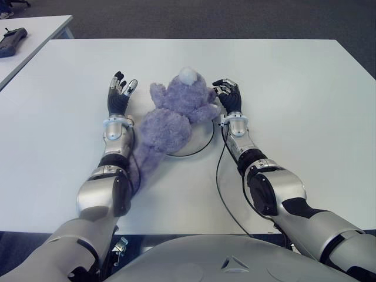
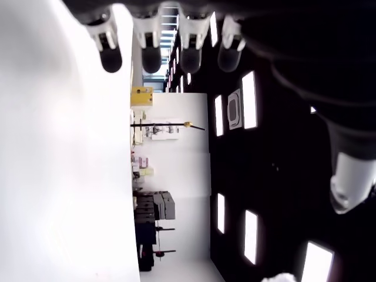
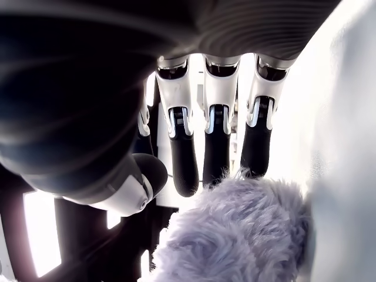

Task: Put the doll into the plate.

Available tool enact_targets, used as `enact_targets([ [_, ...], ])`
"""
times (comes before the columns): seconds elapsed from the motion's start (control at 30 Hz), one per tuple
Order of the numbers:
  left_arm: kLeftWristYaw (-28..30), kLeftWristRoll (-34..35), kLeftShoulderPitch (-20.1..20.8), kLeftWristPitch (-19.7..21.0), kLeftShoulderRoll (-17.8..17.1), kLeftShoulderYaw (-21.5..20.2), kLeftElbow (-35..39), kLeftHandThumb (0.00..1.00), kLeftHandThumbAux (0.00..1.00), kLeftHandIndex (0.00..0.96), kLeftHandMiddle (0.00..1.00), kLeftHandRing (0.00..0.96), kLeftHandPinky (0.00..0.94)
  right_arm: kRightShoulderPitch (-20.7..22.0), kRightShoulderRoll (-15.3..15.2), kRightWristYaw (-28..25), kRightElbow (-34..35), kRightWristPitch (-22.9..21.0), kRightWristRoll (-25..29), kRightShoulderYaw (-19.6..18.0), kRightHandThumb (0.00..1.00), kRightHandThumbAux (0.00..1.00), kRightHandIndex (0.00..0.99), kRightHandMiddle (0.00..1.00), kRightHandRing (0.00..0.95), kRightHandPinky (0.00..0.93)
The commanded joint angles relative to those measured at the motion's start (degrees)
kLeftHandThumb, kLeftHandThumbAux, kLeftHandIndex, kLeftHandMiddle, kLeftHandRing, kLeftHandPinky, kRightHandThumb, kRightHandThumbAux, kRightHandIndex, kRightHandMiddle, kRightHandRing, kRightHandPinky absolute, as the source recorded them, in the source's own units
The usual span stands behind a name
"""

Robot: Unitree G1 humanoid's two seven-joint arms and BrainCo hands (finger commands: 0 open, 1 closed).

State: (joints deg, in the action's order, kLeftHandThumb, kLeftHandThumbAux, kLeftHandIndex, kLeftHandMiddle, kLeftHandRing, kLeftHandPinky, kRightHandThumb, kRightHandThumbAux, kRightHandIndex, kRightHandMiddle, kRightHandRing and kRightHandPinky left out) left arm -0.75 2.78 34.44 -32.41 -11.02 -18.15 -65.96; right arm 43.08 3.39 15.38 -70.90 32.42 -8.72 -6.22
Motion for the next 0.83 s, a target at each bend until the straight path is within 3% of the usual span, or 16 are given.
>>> enact_targets([
  [0.03,-5.3,-0.88,-15.3,1.27,9.86,1.27,-8.66,0.0,0.578,0.006,0.017,0.001,0.003,-12.87,1.35,-0.05,-6.81,-3.16,0.29,-0.75,0.683,0.743,0.408,0.375,0.39,0.393],
  [0.83,-7.15,-1.06,-15.34,1.58,9.81,2.09,-8.64,0.0,0.614,0.018,0.017,0.007,0.006,-12.81,1.53,0.05,-6.81,-3.65,0.11,-0.69,0.684,0.742,0.408,0.366,0.38,0.383],
])
